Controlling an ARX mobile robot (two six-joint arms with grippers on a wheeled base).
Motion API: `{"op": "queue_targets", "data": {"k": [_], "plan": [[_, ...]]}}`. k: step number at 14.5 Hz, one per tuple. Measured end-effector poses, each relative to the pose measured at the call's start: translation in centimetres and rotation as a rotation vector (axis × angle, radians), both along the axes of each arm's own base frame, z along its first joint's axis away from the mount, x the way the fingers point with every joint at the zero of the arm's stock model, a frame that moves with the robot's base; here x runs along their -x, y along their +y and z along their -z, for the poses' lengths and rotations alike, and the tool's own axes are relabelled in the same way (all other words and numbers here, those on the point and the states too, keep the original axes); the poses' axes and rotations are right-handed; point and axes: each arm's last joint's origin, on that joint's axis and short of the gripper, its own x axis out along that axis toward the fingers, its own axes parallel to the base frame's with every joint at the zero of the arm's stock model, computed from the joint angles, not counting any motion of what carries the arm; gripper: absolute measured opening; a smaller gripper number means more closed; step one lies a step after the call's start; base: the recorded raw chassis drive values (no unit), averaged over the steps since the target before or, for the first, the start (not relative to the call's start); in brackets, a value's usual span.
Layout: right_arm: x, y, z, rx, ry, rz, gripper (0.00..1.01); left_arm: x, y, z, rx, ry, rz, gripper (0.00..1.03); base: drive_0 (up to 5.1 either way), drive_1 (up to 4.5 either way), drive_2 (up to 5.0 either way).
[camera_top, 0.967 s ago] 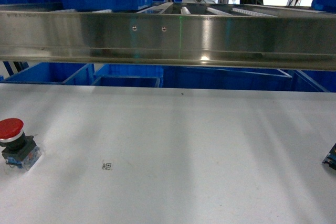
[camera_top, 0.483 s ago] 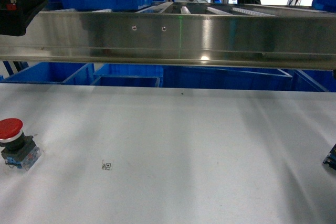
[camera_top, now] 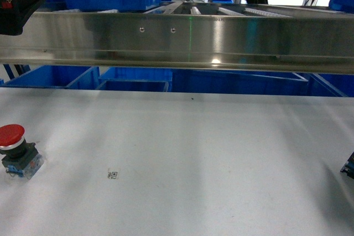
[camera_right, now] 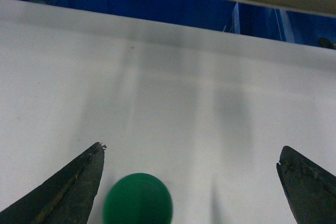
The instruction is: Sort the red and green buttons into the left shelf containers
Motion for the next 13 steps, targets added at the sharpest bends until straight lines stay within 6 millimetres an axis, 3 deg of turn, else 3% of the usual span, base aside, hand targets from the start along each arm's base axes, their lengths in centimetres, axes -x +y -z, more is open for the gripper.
{"op": "queue_targets", "data": {"k": [5, 9, 10, 13], "plan": [[-0.1, -1.2, 0.9, -0.043, 0.041, -0.001, 0.98, 0.0, 0.0, 0.0, 0.0, 0.0, 0.0, 0.98, 0.0, 0.0, 0.0], [-0.3, -0.4, 1.4, -0.078, 0.051, -0.02, 0.98, 0.0, 0.0, 0.0, 0.0, 0.0, 0.0, 0.98, 0.0, 0.0, 0.0], [-0.1, 0.4, 2.3, -0.087, 0.083, -0.043, 0.98, 0.0, 0.0, 0.0, 0.0, 0.001, 0.0, 0.98, 0.0, 0.0, 0.0], [0.0, 0.4, 3.5, -0.089, 0.107, -0.04, 0.98, 0.0, 0.0, 0.0, 0.0, 0.0, 0.0, 0.98, 0.0, 0.0, 0.0]]}}
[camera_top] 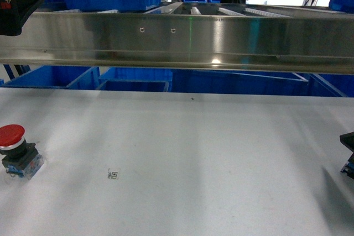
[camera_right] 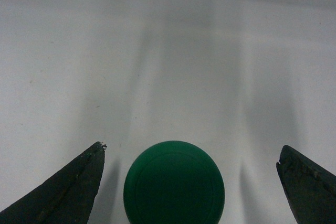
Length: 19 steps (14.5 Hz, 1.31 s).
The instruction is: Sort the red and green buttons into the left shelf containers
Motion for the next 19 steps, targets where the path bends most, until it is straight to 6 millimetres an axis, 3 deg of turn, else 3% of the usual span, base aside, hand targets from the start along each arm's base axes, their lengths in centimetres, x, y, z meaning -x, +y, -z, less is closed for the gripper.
{"op": "queue_targets", "data": {"k": [6, 12, 17, 18, 19], "plan": [[-1.2, 0.2, 1.4, 0.006, 0.039, -0.006, 0.98, 0.0, 0.0, 0.0, 0.0, 0.0, 0.0, 0.98, 0.0, 0.0, 0.0], [-2.6, -1.0, 2.5, -0.001, 0.043, 0.001, 0.98, 0.0, 0.0, 0.0, 0.0, 0.0, 0.0, 0.98, 0.0, 0.0, 0.0], [-2.7, -0.5, 3.0, -0.02, 0.038, -0.015, 0.96, 0.0, 0.0, 0.0, 0.0, 0.0, 0.0, 0.98, 0.0, 0.0, 0.0], [-2.7, -0.5, 3.2, -0.023, 0.041, -0.016, 0.89, 0.0, 0.0, 0.0, 0.0, 0.0, 0.0, 0.98, 0.0, 0.0, 0.0], [-2.3, -0.5, 4.0, -0.031, 0.063, -0.015, 0.56, 0.0, 0.0, 0.0, 0.0, 0.0, 0.0, 0.98, 0.0, 0.0, 0.0]]}}
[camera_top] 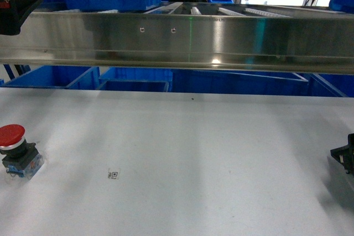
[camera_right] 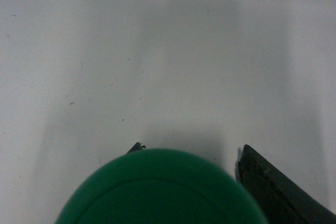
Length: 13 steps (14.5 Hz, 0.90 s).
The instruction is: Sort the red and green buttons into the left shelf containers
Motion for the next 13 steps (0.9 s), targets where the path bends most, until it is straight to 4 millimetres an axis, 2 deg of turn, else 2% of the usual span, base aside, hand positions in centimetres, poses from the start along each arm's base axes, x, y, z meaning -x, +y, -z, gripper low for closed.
{"op": "queue_targets", "data": {"k": [1, 3, 8, 10, 13], "plan": [[0.1, 0.0, 0.1, 0.0, -0.004, 0.0, 0.43, 0.0, 0.0, 0.0, 0.0, 0.0, 0.0, 0.98, 0.0, 0.0, 0.0], [0.1, 0.0, 0.1, 0.004, -0.016, 0.001, 0.29, 0.0, 0.0, 0.0, 0.0, 0.0, 0.0, 0.98, 0.0, 0.0, 0.0], [0.9, 0.0, 0.2, 0.023, -0.056, 0.019, 0.27, 0.0, 0.0, 0.0, 0.0, 0.0, 0.0, 0.98, 0.0, 0.0, 0.0], [2.2, -0.5, -1.7, 0.029, -0.157, 0.033, 0.27, 0.0, 0.0, 0.0, 0.0, 0.0, 0.0, 0.98, 0.0, 0.0, 0.0], [4.8, -1.4, -6.5, 0.036, -0.357, 0.044, 0.27, 0.0, 0.0, 0.0, 0.0, 0.0, 0.0, 0.98, 0.0, 0.0, 0.0]]}}
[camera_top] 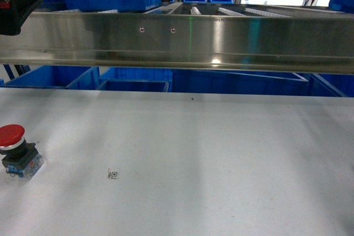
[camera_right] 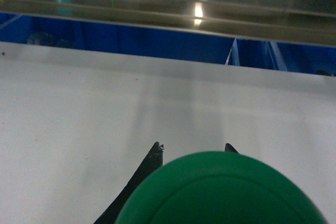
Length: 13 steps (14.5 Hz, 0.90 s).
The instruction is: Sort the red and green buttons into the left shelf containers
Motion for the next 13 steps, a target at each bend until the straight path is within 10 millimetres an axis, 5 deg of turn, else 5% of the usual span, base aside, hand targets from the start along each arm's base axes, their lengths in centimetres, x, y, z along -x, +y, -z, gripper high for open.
{"op": "queue_targets", "data": {"k": [4, 8, 13], "plan": [[7.1, 2.6, -3.4, 0.009, -0.163, -0.109, 0.27, 0.0, 0.0, 0.0, 0.0, 0.0, 0.0, 0.98, 0.0, 0.0, 0.0], [11.8, 3.1, -3.6, 0.021, -0.224, -0.076, 0.27, 0.0, 0.0, 0.0, 0.0, 0.0, 0.0, 0.98, 0.0, 0.0, 0.0], [14.3, 3.1, -2.1, 0.072, -0.241, 0.012, 0.27, 0.0, 0.0, 0.0, 0.0, 0.0, 0.0, 0.98, 0.0, 0.0, 0.0]]}}
